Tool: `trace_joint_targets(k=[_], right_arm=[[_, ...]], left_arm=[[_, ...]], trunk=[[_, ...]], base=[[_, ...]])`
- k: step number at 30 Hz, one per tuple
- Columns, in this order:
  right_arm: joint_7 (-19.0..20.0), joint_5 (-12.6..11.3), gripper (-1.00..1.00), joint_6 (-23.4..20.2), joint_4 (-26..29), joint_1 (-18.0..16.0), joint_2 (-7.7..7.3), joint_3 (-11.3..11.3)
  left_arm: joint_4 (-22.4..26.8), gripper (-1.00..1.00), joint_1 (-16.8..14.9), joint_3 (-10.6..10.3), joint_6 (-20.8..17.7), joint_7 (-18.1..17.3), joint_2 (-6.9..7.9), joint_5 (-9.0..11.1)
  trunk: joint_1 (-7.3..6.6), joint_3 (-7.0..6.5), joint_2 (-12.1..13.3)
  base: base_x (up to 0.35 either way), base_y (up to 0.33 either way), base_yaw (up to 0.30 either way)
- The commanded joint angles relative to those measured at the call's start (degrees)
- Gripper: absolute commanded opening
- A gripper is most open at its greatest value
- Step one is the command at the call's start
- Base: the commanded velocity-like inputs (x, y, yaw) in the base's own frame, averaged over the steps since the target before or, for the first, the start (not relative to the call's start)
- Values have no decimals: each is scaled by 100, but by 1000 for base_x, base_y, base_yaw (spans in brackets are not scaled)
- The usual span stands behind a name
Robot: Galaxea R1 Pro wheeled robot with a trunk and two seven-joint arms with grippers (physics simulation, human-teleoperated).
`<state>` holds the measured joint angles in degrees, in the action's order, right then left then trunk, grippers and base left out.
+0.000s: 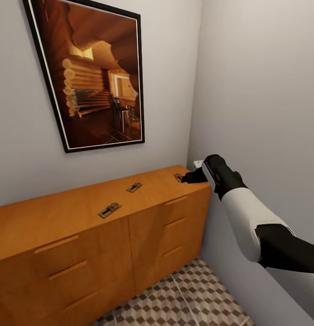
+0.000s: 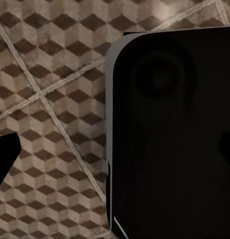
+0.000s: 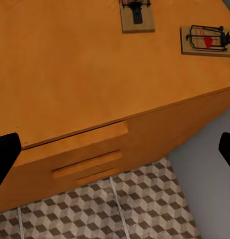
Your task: Take the four mousetraps from the cabinet in the bathroom and place them on the bathroom floor. Make sure all four end up on the same floor surface, and ensure that at least two of them are either under or directly next to the same bathroom sink.
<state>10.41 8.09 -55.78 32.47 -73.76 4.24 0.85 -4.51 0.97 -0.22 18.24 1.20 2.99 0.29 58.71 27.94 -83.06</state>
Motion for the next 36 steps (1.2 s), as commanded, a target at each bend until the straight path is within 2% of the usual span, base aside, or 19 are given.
trace_joint_targets(k=[1, 17, 36], right_arm=[[49, 61, 100, -20, 6, -2, 1, 9], [49, 61, 100, -20, 0, -6, 6, 12], [49, 53, 100, -20, -59, -7, 41, 21]], left_arm=[[-11, 100, -3, -4, 31, 11, 0, 2], [-15, 100, 0, -4, 29, 5, -15, 6], [-15, 100, 0, -4, 26, 4, -18, 6]], trunk=[[2, 5, -2], [2, 5, -2], [2, 5, -2]], base=[[235, 0, 0], [271, 0, 0], [22, 0, 0]])
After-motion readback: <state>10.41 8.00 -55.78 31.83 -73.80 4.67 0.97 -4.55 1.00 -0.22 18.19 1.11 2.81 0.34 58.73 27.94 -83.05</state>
